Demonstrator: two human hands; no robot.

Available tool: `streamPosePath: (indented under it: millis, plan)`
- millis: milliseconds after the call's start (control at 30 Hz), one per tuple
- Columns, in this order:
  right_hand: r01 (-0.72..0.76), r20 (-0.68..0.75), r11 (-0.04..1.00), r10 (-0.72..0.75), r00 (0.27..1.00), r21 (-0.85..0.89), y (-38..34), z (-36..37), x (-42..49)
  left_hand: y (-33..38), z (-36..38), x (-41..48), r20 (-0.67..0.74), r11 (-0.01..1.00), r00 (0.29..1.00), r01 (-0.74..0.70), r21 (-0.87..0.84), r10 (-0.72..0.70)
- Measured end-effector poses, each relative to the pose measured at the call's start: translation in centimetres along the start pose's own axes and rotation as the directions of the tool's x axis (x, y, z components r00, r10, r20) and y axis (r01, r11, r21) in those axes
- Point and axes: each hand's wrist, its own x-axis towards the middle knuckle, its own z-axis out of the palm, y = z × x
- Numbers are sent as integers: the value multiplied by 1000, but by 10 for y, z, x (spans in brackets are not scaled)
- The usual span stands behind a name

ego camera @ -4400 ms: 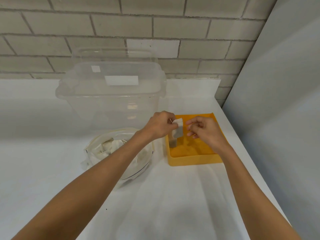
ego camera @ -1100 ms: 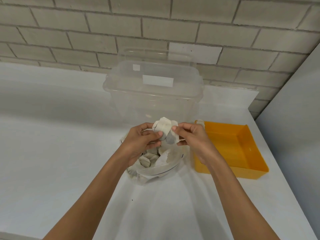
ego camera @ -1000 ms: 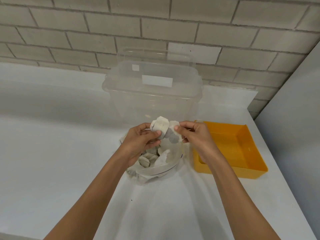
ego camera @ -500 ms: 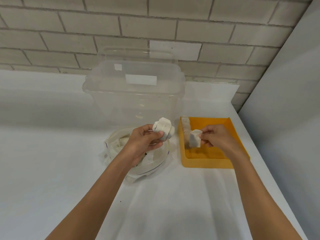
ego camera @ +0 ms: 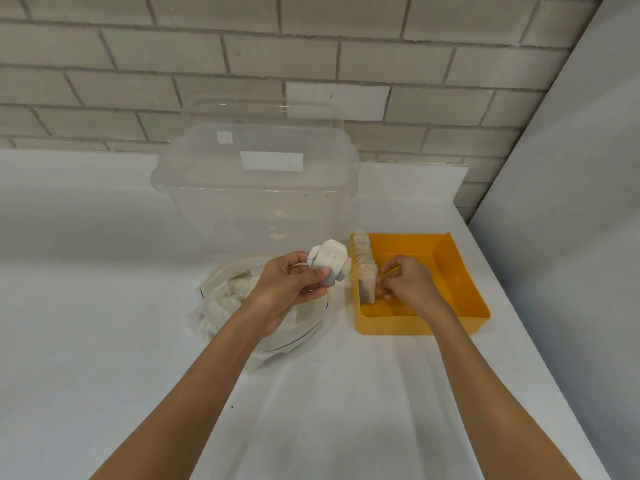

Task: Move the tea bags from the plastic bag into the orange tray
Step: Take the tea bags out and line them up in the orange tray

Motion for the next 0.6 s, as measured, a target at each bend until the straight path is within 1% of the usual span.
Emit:
streamPosePath:
  millis: [67,133,200,233,300,333,433,500,533,567,600]
  plan:
    - [81,-74,997,-82,994,-15,-5,-6,-6,0,3,2,4,1000,1000,-2,12,2]
    - [191,-116,979,-182,976,75,-16,-12,-14,1,7,5,9,999,1000,-9,41,9]
    - [282,-82,940,-271,959,193,-31,-17,-23,1,12,8,13,997,1000,-18,79,17]
    - [316,-50,927,-312,949,204,-36,-19,-26,2,15,10,16,995,1000,-23,95,22]
    - [366,-8,919,-369,929,145,-43,-19,-30,3,21,14,30,993,999,-36,110,33]
    - [377,-6,918,-379,925,122,-43,-19,-29,3,24,16,36,992,999,-41,115,37]
    - [369,-43,920,-366,929,135,-39,-26,-27,7,32,21,47,986,997,-61,155,54]
    - [350,-63,928,-344,937,131,-37,-37,-27,12,34,26,74,968,993,-110,226,96]
    - [345,-69,930,-339,938,125,-36,-43,-27,15,34,29,95,943,986,-157,293,135]
    - [340,-75,933,-333,940,117,-35,-49,-28,18,34,33,115,895,976,-217,390,186]
    - [338,-81,935,-331,940,106,-33,-55,-28,22,34,37,139,819,961,-277,502,240]
